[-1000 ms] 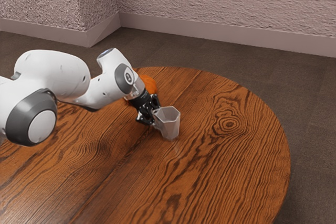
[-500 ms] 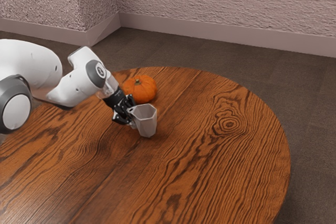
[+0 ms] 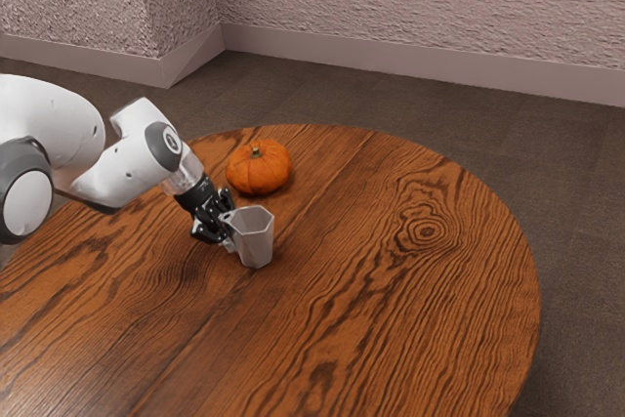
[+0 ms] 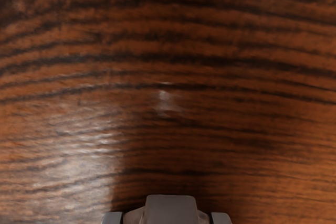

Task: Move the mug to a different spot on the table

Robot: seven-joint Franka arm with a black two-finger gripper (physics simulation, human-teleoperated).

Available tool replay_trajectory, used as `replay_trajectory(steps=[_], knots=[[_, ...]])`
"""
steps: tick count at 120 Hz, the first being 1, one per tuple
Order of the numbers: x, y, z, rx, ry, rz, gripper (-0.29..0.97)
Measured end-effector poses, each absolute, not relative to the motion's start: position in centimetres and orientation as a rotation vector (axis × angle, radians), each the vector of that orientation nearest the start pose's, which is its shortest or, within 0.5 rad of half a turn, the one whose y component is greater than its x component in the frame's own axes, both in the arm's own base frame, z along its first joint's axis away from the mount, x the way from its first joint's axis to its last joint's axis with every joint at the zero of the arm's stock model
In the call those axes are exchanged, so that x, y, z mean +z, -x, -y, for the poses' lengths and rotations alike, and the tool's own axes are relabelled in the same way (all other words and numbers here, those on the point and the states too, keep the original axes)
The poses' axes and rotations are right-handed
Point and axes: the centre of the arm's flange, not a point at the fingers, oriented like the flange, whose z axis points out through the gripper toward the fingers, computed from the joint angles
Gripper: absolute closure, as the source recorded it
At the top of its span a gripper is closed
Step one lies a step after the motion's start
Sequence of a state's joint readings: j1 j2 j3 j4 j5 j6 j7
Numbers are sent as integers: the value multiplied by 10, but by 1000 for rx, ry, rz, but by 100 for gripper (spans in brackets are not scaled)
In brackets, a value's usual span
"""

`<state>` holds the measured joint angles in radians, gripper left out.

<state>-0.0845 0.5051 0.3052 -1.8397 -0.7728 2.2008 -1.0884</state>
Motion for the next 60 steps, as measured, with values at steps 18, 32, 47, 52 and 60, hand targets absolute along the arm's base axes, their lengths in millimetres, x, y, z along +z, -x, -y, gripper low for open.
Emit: replay_trajectory(steps=[18, 32, 47, 52, 60], knots=[[259, -630, -104, -367, -1739, -2129, 40], [259, -630, -105, -357, -1747, -2121, 29], [261, -631, -105, -343, -1760, -2108, 18], [264, -631, -106, -335, -1766, -2102, 15], [269, -631, -108, -318, -1780, -2094, 11]])
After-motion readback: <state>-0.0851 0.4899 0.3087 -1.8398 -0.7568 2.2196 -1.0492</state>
